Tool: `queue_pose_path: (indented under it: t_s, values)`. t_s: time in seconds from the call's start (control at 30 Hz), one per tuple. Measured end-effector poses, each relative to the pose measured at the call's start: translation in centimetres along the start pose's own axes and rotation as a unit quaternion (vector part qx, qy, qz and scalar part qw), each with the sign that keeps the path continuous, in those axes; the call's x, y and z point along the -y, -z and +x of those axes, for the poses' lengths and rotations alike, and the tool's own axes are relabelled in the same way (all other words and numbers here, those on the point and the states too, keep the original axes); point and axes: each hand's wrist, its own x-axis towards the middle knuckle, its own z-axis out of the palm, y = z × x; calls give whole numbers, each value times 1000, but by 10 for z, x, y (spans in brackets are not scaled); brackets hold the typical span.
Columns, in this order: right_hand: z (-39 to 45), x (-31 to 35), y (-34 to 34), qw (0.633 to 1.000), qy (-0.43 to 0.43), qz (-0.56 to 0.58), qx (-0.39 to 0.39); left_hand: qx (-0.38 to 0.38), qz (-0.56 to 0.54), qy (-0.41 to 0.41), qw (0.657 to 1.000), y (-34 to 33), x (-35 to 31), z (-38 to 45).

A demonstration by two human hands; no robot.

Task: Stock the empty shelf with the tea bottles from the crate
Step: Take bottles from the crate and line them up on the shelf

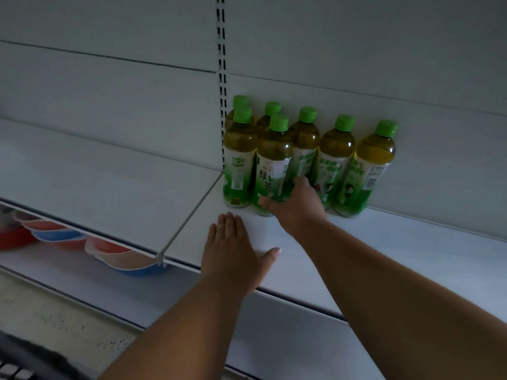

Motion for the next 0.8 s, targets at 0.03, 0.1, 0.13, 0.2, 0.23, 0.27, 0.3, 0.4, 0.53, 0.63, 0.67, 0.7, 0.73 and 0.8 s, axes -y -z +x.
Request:
queue_pose_path:
  t_s: [0.03, 0.1, 0.13, 0.2, 0.23, 0.27, 0.3, 0.4, 0.53, 0.63, 0.67, 0.7, 0.73, 0.8]
  values:
    - [-11, -3, 4, 1000, 19, -18, -4, -7, -20, -1, 1000, 3, 1, -3]
    - [-35, -5, 11, 996, 75, -52, 9, -32, -65, 0, 997, 12, 5, -14]
    - [-46, -2, 14, 992, 101, -65, 27, -49, -87, 4, 995, 19, 8, -23]
    - [-67, 8, 16, 983, 145, -84, 72, -71, -119, 19, 990, 36, 16, -46]
    - [-78, 15, 15, 977, 169, -91, 94, -77, -121, 25, 989, 46, 21, -60]
    - [-90, 22, 14, 969, 196, -95, 113, -84, -115, 31, 989, 57, 28, -75]
    - [-101, 31, 11, 961, 224, -100, 130, -92, -105, 36, 990, 69, 37, -90]
    - [-140, 63, -2, 926, 306, -124, 184, -112, -42, 60, 991, 108, 70, -147]
    - [-199, 110, -30, 855, 426, -190, 228, -91, 110, 120, 983, 155, 118, -231]
    - [-247, 144, -53, 791, 509, -231, 248, -80, 143, 186, 969, 177, 147, -292]
    - [-263, 154, -61, 772, 530, -237, 257, -74, 146, 207, 965, 182, 156, -311]
    - [-277, 163, -69, 756, 549, -238, 265, -69, 148, 228, 960, 184, 164, -329]
    - [-291, 171, -78, 742, 567, -236, 271, -66, 149, 251, 954, 186, 171, -346]
    - [-316, 183, -96, 720, 590, -231, 284, -64, 144, 302, 940, 188, 186, -378]
